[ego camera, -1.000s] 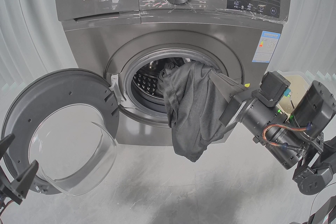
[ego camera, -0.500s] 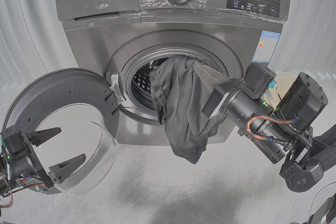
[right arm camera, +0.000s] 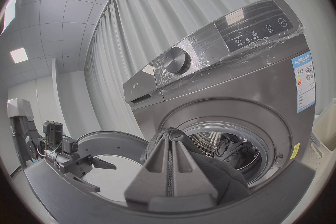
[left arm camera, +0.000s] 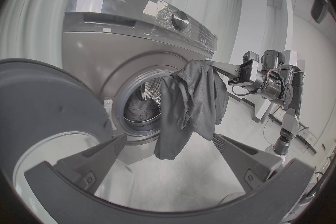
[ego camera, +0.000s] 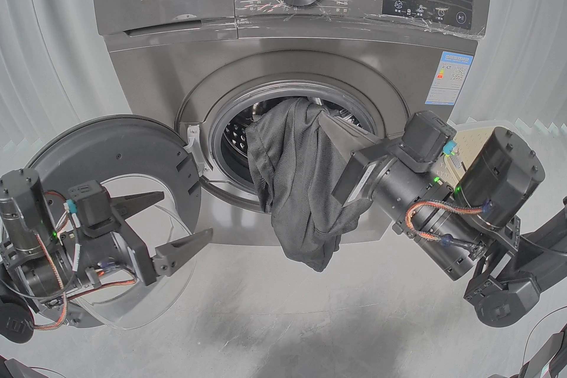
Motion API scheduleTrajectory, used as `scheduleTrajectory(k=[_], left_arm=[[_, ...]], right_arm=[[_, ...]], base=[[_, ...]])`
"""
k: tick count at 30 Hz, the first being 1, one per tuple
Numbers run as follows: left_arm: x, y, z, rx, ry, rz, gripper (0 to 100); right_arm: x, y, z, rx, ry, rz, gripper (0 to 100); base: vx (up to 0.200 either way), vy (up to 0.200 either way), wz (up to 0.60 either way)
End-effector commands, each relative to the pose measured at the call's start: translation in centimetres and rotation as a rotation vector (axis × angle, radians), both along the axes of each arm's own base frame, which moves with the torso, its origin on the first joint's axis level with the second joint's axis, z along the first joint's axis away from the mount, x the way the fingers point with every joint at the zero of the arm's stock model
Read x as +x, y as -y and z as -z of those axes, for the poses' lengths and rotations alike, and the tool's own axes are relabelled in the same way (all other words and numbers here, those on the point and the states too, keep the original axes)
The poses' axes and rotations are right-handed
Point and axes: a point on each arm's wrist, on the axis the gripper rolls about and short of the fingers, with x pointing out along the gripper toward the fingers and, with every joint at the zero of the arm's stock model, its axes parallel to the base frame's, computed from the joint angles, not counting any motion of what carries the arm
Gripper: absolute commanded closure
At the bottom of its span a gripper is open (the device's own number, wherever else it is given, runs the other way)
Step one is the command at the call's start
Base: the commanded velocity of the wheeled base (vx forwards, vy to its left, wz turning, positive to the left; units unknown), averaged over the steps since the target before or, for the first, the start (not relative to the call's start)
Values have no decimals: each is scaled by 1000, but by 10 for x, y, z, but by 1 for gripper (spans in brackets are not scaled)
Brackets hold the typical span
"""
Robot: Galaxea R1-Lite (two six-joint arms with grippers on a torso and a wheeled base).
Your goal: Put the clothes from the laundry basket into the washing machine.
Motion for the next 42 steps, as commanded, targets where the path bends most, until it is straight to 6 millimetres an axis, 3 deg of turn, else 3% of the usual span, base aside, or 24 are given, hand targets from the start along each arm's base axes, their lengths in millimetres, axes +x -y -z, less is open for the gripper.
scheduleTrajectory(k=[1, 11, 20, 21, 27, 42], left_arm=[[13, 25, 10, 15, -60, 52, 0], [27, 54, 20, -3, -97, 108, 0], [30, 72, 17, -57, -101, 130, 0], [30, 80, 16, -84, -124, 127, 0], [34, 91, 16, -152, -183, 95, 0], [54, 114, 38, -238, -333, 30, 0]], right_arm=[[0, 0, -1, 4, 3, -1, 100], [3, -3, 0, 6, 5, 1, 100], [3, -3, 0, 4, 2, 4, 100], [5, -4, 2, 2, 0, 6, 100], [6, -5, 0, 9, 6, 6, 100], [6, -6, -3, 18, 14, 4, 100]], base=[[0, 0, 0], [0, 0, 0], [0, 0, 0], [0, 0, 0], [0, 0, 0], [0, 0, 0]])
